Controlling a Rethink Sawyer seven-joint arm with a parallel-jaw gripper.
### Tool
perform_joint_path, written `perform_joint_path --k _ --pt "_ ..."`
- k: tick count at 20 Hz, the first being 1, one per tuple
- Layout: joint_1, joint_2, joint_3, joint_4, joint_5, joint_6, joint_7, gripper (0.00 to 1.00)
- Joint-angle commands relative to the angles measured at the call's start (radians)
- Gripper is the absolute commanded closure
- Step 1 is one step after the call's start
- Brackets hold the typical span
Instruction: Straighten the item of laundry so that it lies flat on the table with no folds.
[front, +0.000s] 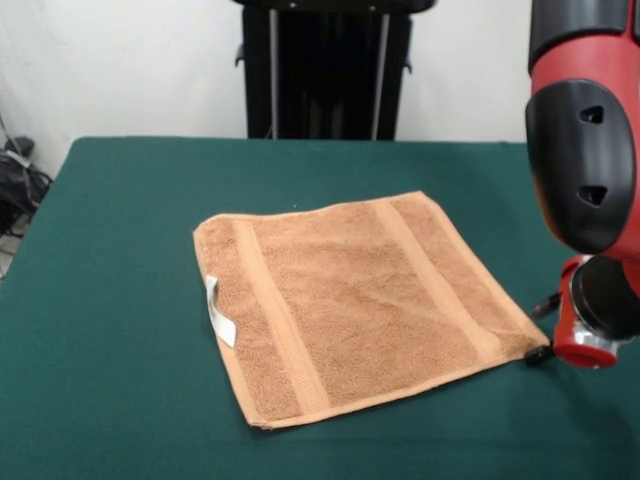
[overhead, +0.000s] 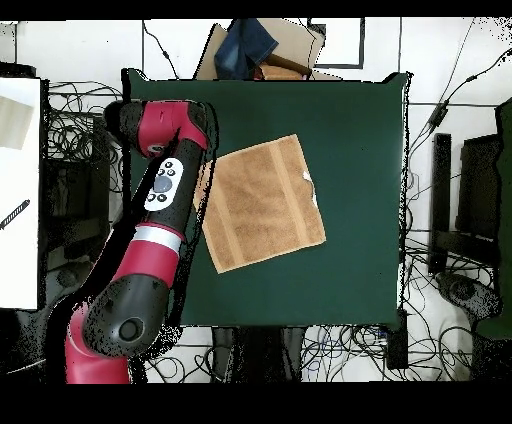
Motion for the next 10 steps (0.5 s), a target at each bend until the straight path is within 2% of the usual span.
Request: perform_joint_path --k 1,9,10 --pt "0.024 0.075 0.113 0.042 0.034 -0.13 0.211 0.0" --pt "0.024 0.029 0.146 0.098 0.04 -0.148 0.187 0.0" --pt "0.021 -0.006 0.144 0.124 0.029 -0.129 0.16 0.0"
